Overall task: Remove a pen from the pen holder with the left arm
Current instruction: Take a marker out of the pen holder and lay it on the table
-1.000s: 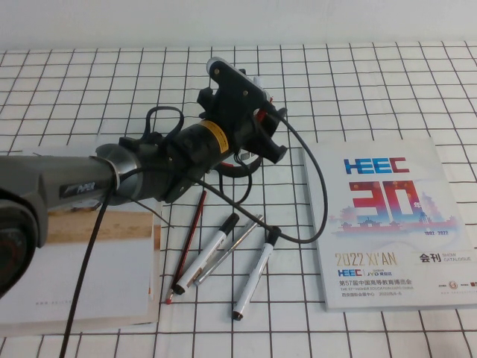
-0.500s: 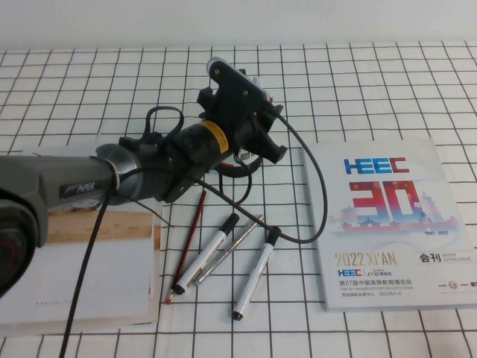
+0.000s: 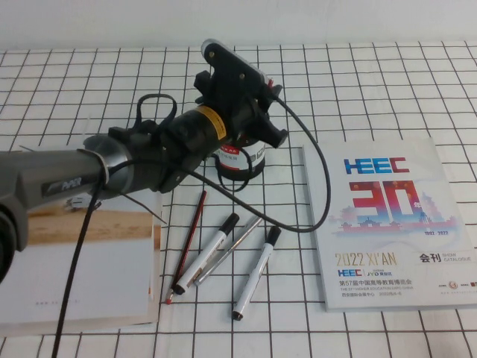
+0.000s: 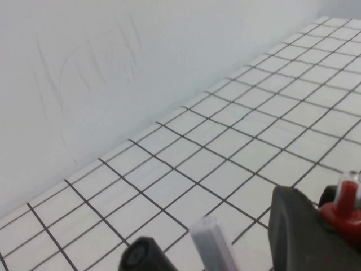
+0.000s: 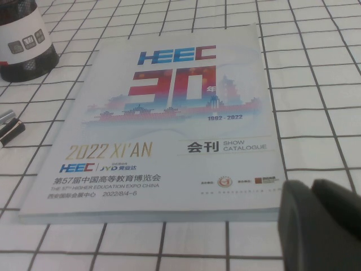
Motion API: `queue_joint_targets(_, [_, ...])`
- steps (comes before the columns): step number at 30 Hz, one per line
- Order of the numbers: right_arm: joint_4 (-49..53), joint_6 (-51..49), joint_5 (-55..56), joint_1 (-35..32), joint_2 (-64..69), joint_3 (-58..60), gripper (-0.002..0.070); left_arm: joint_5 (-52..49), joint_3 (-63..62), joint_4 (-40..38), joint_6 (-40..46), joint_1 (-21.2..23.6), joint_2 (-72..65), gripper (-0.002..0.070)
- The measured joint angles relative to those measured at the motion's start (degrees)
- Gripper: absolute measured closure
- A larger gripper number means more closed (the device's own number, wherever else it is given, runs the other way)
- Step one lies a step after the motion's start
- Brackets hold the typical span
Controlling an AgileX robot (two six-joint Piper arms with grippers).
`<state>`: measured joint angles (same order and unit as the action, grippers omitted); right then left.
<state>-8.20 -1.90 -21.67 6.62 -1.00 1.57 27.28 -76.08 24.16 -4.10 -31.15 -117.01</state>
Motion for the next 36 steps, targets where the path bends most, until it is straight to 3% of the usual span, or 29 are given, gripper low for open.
queue_joint_targets(10, [0.0, 0.0, 0.0, 0.0, 0.0, 0.0, 0.0691, -8.9, 0.0, 0.6, -7.8, 0.0, 10.9, 0.0626])
queue_joint_targets(17, [0.0, 0.0, 0.0, 0.0, 0.0, 0.0, 0.0691, -21.8, 0.0, 0.6, -13.7, 0.0, 21.7, 0.0626])
queue_joint_targets(23, [0.0, 0.0, 0.0, 0.0, 0.0, 0.0, 0.0691, -39.5, 0.0, 0.1, -14.3, -1.0, 27.6, 0.0626])
queue_joint_targets(30, [0.0, 0.0, 0.0, 0.0, 0.0, 0.0, 0.0691, -57.9, 0.0, -9.8, -8.2, -1.9, 27.7, 0.0626])
queue_joint_targets(36, [0.0, 0.0, 0.0, 0.0, 0.0, 0.0, 0.0691, -67.0, 0.0, -20.6, 0.4, -1.9, 24.6, 0.0626])
